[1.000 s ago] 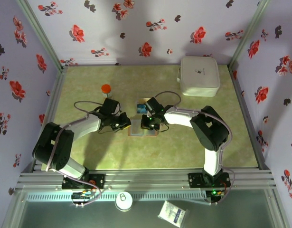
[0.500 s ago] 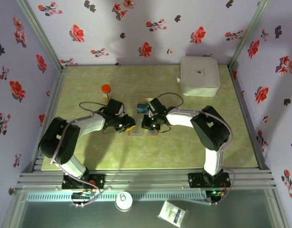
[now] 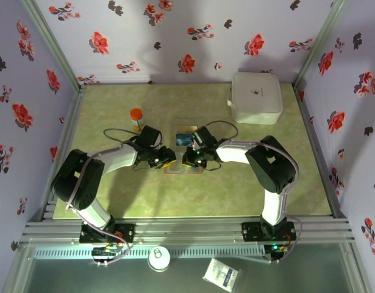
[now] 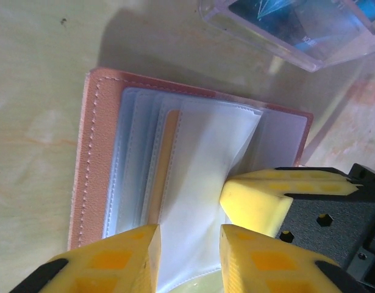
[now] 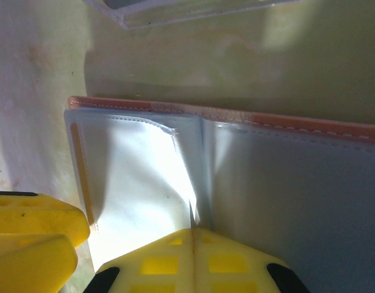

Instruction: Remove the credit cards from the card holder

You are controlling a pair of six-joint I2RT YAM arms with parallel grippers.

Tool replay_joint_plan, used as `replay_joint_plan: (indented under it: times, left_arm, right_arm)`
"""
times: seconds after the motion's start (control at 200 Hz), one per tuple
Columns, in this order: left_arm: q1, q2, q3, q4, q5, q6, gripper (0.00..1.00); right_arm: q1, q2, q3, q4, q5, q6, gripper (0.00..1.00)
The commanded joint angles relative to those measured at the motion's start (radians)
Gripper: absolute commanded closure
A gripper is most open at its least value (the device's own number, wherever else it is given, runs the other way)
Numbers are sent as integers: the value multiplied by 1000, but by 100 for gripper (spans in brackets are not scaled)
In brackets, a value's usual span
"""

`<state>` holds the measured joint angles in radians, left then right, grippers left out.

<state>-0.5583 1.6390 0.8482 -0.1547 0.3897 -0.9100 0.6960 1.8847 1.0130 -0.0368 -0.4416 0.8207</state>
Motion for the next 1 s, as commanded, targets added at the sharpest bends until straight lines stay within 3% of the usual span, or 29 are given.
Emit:
replay_joint_plan:
  times: [0.0, 0.4, 0.83, 0.995]
  left_arm:
    - [-10, 12, 23, -54, -48, 13, 67]
    - [-19, 45, 26, -16, -37, -4, 66]
    - [-30, 65, 61, -5, -11, -12, 81]
    - [-35, 61, 70, -3, -7, -17, 82]
  right_arm:
    - [-12, -5, -27, -4, 3, 14, 93]
    - [-15, -18, -47, 76, -56, 42, 88]
    - [-13, 6, -45, 86, -80, 37, 89]
    - [-13, -1, -48, 81, -82, 32, 89]
